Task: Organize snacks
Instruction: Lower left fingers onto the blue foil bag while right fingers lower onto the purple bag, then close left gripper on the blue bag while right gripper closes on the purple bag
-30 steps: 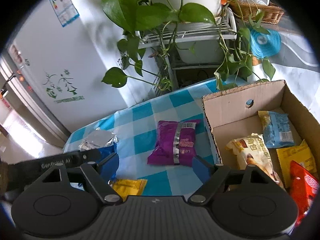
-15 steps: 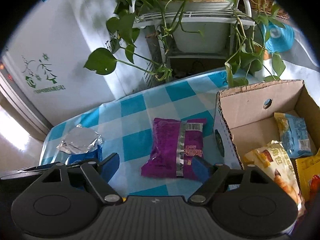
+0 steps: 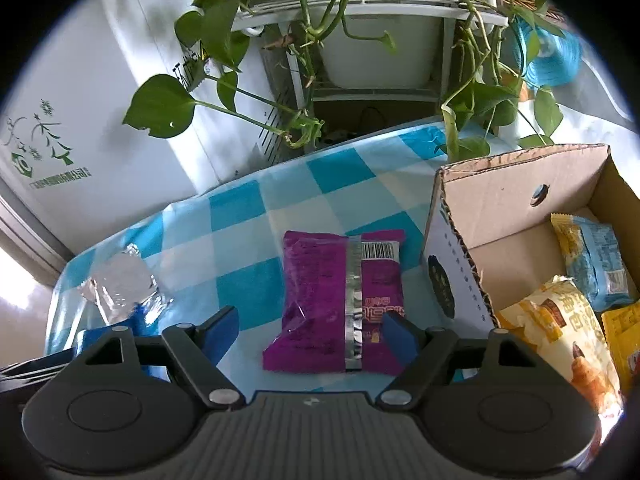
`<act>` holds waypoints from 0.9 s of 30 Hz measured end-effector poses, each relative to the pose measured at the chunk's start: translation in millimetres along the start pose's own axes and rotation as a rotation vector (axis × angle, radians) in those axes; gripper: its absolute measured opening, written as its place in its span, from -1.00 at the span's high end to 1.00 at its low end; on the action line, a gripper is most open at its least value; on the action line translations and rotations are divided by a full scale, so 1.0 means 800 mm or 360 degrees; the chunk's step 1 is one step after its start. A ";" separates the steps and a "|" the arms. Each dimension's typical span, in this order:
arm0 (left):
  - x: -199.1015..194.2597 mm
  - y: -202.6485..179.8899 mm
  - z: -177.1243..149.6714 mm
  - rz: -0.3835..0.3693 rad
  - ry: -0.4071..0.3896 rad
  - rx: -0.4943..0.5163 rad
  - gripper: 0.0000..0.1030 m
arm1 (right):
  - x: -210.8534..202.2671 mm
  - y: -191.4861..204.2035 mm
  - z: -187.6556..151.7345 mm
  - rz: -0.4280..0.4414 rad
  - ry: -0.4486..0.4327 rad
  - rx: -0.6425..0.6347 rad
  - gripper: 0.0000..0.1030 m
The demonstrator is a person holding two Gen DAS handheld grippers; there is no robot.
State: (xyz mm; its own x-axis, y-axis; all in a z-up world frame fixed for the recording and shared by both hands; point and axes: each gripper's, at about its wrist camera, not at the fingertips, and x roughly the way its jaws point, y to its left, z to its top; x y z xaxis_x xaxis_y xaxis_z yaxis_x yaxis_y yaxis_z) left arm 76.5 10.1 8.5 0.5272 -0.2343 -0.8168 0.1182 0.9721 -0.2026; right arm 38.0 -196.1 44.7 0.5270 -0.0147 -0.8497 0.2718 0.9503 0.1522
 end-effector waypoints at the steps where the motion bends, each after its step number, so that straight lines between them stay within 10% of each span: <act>1: -0.001 0.003 0.000 -0.0006 0.0000 -0.0005 -0.63 | 0.002 0.002 0.000 -0.0010 0.0000 -0.0010 -0.63; 16: -0.006 0.009 -0.001 0.0000 -0.0004 0.0028 -0.64 | 0.016 0.019 0.000 0.0052 -0.0018 -0.0206 -0.32; 27: -0.013 0.001 0.002 -0.0030 -0.0024 0.0042 -0.65 | 0.015 0.008 0.009 -0.0028 -0.0057 0.0051 -0.69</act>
State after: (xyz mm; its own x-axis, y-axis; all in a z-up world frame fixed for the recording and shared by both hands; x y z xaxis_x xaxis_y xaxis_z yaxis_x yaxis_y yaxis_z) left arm 72.4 13.6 17.3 0.5375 -0.2529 -0.8045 0.1505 0.9674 -0.2035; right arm 52.1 -192.2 38.8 0.5503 -0.0427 -0.8339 0.3065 0.9393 0.1542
